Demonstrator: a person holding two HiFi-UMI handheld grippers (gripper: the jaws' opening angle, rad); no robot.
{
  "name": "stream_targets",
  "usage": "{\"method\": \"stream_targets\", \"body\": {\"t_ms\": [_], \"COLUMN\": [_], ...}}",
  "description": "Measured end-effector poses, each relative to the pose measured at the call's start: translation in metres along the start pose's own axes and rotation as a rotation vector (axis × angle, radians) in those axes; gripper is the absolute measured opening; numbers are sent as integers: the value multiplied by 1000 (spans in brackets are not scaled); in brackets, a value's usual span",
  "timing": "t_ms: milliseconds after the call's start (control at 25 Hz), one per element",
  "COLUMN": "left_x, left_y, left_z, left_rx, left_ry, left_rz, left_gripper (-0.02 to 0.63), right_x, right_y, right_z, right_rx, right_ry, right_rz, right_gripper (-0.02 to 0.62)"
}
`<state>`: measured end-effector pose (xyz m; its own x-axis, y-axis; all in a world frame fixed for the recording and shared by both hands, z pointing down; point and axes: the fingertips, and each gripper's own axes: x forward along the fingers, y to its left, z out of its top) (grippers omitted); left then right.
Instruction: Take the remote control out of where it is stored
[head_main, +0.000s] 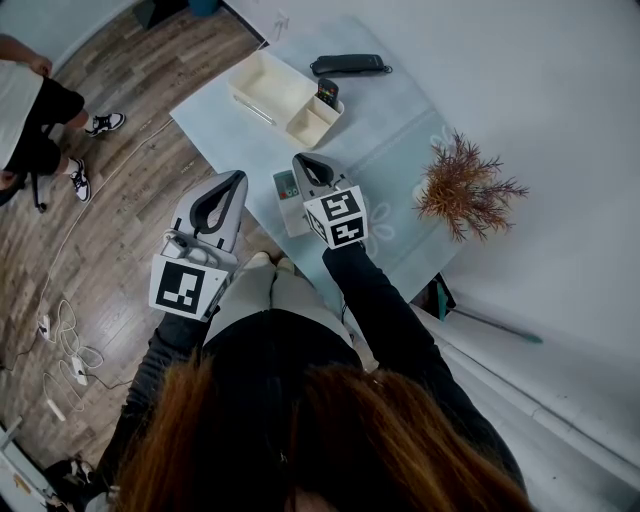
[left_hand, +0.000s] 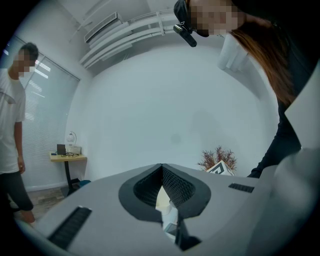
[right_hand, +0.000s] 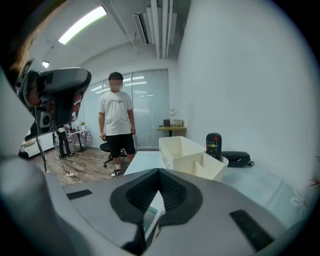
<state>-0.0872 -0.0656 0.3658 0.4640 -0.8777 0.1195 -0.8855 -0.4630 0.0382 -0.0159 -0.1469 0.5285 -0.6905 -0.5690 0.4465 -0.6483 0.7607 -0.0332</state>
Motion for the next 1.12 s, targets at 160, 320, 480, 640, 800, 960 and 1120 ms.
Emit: {"method": "stream_targets", "body": {"t_ms": [160, 320, 480, 640, 800, 960, 1120], "left_x": [-1, -1, 1, 1, 1, 1, 2], "left_y": [1, 0, -2, -1, -2, -4, -4], "left_z": [-1, 0, 4, 2, 3, 8, 12], "left_rx": [2, 2, 8, 10, 10, 19, 23], "left_ry": [2, 0, -12, 8, -3, -12, -21], "left_rz": [-1, 0, -13, -7, -8, -16, -11], "left_gripper": [9, 9, 9, 9, 9, 9, 9], "right_x": [-15, -31, -50, -74, -94, -107, -123], "right_y": [2, 4, 5, 14, 21, 27, 30], "right_z": [25, 44, 62, 86, 103, 115, 122], "right_rx": [-5, 4, 11, -23, -12, -27, -2], "right_ry": [-82, -146, -209, -274, -323, -349, -367], "right_rz": [-22, -39, -56, -67, -66, -44, -44], "right_gripper": [15, 15, 15, 15, 15, 15, 15]}}
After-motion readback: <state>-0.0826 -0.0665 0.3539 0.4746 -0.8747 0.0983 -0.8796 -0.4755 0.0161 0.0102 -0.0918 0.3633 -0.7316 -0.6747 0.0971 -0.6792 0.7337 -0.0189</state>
